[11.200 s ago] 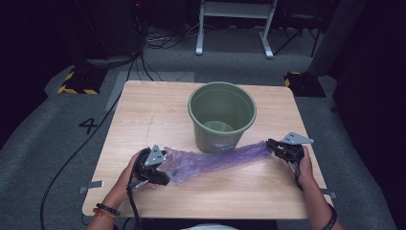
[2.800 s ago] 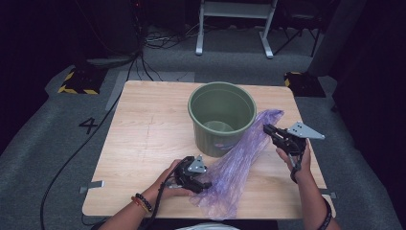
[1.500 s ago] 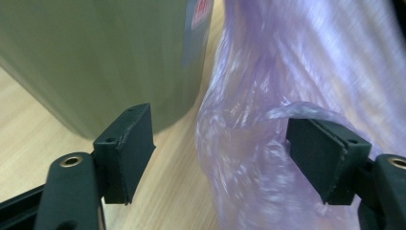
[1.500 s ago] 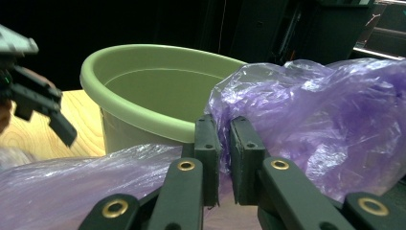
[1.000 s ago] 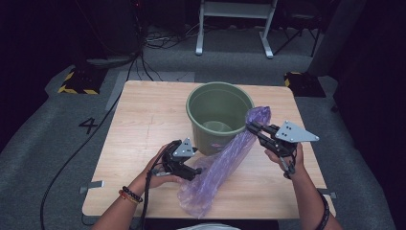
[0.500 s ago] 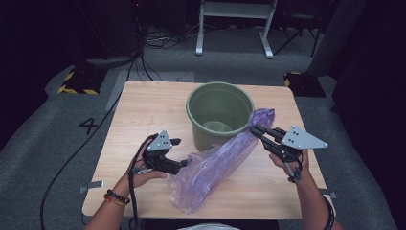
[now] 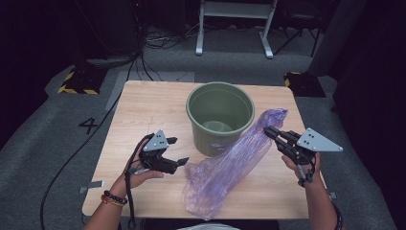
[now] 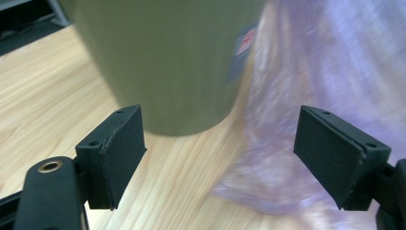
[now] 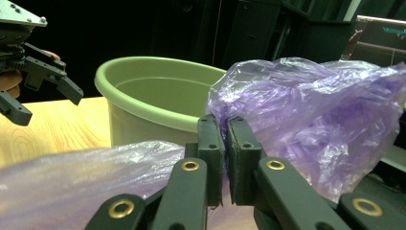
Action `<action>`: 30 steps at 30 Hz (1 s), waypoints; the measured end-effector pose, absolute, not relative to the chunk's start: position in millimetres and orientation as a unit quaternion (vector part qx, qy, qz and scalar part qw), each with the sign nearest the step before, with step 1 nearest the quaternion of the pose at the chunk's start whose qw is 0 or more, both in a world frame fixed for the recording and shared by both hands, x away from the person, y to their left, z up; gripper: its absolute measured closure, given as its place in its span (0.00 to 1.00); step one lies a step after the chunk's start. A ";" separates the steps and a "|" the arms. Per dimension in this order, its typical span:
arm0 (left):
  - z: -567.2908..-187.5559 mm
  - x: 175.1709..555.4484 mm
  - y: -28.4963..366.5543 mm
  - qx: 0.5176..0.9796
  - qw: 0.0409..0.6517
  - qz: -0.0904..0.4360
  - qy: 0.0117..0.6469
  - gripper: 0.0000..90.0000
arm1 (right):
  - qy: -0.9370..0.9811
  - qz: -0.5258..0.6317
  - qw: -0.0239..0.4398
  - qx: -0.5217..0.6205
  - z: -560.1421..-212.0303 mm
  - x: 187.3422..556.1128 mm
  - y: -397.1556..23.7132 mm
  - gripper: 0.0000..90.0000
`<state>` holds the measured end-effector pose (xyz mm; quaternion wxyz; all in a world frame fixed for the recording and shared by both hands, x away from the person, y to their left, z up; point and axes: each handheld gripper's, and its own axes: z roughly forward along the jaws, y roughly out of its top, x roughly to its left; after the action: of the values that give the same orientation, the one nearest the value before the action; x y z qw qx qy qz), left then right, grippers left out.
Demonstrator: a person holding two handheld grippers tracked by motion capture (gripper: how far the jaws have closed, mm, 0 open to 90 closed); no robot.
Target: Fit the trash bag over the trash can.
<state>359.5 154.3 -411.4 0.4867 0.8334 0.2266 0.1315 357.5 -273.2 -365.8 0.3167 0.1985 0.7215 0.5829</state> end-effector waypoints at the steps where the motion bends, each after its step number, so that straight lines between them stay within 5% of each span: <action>1: -408.3 358.2 148.8 0.833 0.492 0.125 0.218 0.19 | 0.721 0.584 0.320 0.190 -361.8 355.3 -270.3 0.95; 15: -384.3 331.8 70.7 0.850 0.482 0.131 0.165 0.17 | 0.727 0.590 0.327 0.125 -334.0 345.0 -237.1 0.95; 25: -405.0 344.4 50.1 0.865 0.456 0.122 0.171 0.19 | 0.737 0.588 0.323 0.084 -319.5 346.0 -207.1 0.95; 28: -412.3 347.3 50.3 0.868 0.451 0.125 0.164 0.27 | 0.738 0.592 0.314 0.078 -315.9 347.3 -201.8 0.95; 30: -416.6 348.0 49.7 0.872 0.446 0.123 0.160 0.44 | 0.739 0.593 0.311 0.075 -314.4 348.2 -198.6 0.95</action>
<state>348.0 49.7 -416.6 0.4462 0.8719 0.1596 0.1234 348.2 -198.6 -314.4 0.3113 0.0749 0.7386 0.5933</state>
